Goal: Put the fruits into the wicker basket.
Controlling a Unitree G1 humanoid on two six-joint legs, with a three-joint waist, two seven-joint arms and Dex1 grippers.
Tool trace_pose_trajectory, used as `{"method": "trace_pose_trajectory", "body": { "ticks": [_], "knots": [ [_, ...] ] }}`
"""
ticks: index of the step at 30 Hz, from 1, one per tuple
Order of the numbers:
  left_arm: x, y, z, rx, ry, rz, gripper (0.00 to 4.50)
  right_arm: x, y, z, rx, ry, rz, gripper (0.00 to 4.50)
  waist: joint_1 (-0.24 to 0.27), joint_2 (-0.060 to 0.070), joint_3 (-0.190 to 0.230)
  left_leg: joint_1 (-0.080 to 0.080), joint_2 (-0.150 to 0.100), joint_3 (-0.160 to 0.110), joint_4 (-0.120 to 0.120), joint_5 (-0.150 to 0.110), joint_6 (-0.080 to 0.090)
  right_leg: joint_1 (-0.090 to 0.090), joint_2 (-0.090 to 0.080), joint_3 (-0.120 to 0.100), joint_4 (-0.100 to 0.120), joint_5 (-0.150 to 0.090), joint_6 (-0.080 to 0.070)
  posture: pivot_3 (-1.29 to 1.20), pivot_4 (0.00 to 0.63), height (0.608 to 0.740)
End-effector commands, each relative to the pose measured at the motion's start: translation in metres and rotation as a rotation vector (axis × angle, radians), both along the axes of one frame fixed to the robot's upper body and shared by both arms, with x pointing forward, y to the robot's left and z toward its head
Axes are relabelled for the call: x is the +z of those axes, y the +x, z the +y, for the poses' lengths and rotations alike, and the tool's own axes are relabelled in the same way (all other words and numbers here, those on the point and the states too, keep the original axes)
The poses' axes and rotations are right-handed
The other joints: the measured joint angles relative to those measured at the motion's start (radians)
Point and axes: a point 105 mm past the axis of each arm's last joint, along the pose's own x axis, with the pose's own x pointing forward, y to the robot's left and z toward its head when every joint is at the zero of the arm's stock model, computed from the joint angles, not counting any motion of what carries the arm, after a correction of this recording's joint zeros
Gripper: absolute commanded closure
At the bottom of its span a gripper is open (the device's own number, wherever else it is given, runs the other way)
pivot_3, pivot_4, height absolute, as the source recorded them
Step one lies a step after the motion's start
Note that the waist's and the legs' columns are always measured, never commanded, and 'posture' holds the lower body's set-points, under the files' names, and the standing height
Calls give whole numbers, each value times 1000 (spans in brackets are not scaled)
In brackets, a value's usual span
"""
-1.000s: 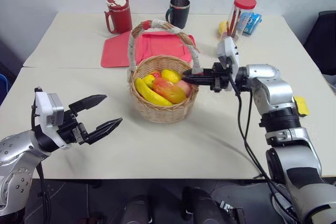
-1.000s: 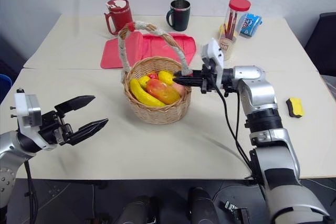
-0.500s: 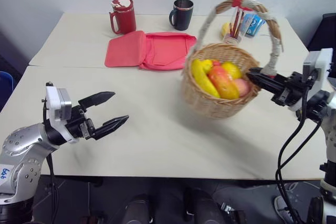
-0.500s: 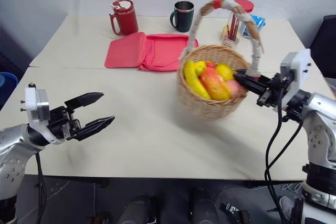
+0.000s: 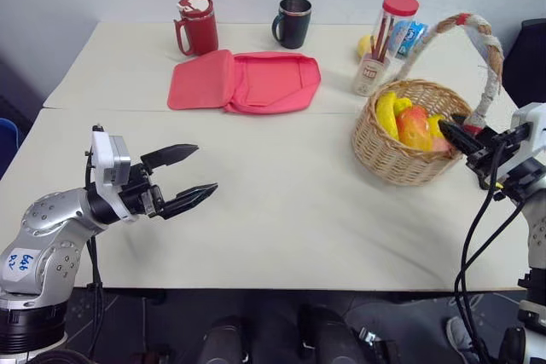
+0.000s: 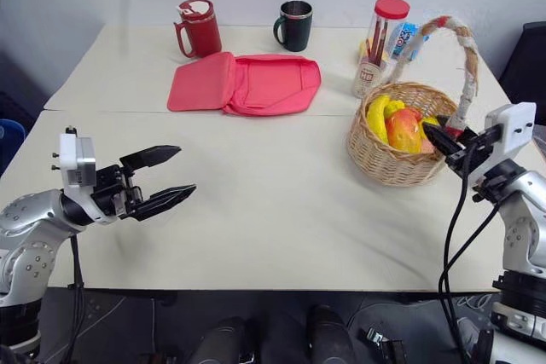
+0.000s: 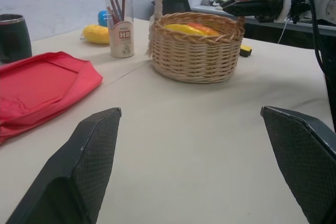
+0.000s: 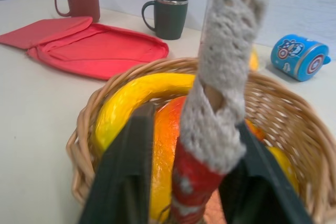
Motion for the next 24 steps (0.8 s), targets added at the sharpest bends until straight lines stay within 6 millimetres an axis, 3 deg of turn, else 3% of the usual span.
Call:
{"method": "trace_pose_trajectory", "body": {
  "ticks": [1, 5, 9, 11, 17, 20, 24],
  "knots": [
    [7, -9, 0, -1, 22, -21, 0, 18, -20, -13, -13, -87, -65, 1591, 5, 0, 0, 0, -1, -1, 0, 0, 0, 0, -1, 0, 0, 0, 0, 0, 150, 740],
    [-8, -19, 9, 28, 79, 19, 0, 14, -44, -24, -13, -210, -18, 146, 3, 0, 0, -1, -1, 0, 0, -1, 1, 0, -1, 0, -1, 0, 1, 0, 150, 740],
    [-23, -24, 25, 100, 129, 39, 0, 1, -71, -28, 88, -283, 32, 34, 1, 0, 0, 2, 0, 0, 0, -1, 2, 2, 0, 0, -5, 0, 1, 0, 150, 740],
    [-37, -28, 32, 127, 176, 59, 0, -22, -81, -18, 211, -372, 119, 34, 0, 0, 0, 4, 0, 0, 0, -1, 2, 4, 0, 0, -5, 0, 0, 0, 150, 740],
    [-77, -42, 41, 203, 275, 71, 0, -93, -94, 53, 612, -389, 189, 34, -17, -1, -1, 16, 3, 0, -2, -10, 7, 15, -3, 0, -8, 0, -1, 0, 150, 740],
    [-89, -46, 43, 242, 296, 53, 0, -104, -84, 81, 689, -393, 112, 34, -18, 0, 0, 15, 2, -1, -1, -8, 2, 14, -4, 0, -8, -1, -1, 0, 150, 740],
    [-87, -39, 42, 298, 339, -68, 0, -109, -57, 105, 716, -402, -8, 34, -21, 0, 0, 15, 2, -1, 0, -8, 2, 15, -5, -1, -7, -1, -1, 0, 150, 740]
  ]
}}
